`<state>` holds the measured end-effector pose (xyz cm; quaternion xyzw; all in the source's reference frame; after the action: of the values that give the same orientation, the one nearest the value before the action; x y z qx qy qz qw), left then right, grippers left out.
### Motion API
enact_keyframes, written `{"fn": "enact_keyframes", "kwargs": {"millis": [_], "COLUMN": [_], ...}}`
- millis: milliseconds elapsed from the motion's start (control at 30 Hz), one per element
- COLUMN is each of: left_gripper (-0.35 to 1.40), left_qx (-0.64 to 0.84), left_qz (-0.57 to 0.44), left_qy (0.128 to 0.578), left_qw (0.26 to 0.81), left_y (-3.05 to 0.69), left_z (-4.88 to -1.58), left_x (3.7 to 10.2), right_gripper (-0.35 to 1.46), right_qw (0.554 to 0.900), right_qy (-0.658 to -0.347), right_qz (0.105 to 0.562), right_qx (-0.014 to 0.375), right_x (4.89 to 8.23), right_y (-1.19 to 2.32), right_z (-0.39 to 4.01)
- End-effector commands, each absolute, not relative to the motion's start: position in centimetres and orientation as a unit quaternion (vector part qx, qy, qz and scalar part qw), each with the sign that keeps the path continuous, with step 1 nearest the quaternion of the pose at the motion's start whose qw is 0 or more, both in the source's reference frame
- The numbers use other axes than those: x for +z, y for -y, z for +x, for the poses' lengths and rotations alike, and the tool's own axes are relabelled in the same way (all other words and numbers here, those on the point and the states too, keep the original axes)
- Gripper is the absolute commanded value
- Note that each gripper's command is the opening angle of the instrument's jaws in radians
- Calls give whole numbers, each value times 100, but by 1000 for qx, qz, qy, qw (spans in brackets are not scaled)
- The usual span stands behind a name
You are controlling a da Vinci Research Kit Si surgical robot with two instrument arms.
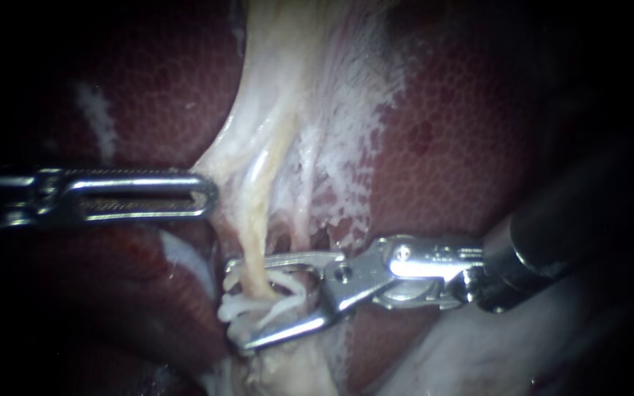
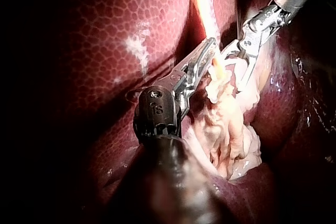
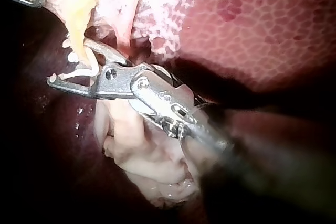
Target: Clipping third clip left tube
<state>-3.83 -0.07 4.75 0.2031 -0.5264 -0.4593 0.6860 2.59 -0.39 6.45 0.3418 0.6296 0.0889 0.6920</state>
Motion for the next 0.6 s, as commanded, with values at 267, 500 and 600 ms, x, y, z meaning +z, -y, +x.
{"fn": "enact_keyframes", "kwargs": {"millis": [267,500,600], "left_gripper": [-35,-35,-35], "left_qx": [-459,-460,-460], "left_qz": [203,203,203], "left_qy": [526,526,526], "left_qw": [686,686,686], "left_y": [8,8,8], "left_z": [-384,-384,-384], "left_x": [476,475,475], "right_gripper": [54,53,53], "right_qw": [688,687,688], "right_qy": [-631,-632,-632], "right_qz": [346,344,343], "right_qx": [99,100,101], "right_x": [625,617,618], "right_y": [-3,-16,-17], "right_z": [258,262,267]}}
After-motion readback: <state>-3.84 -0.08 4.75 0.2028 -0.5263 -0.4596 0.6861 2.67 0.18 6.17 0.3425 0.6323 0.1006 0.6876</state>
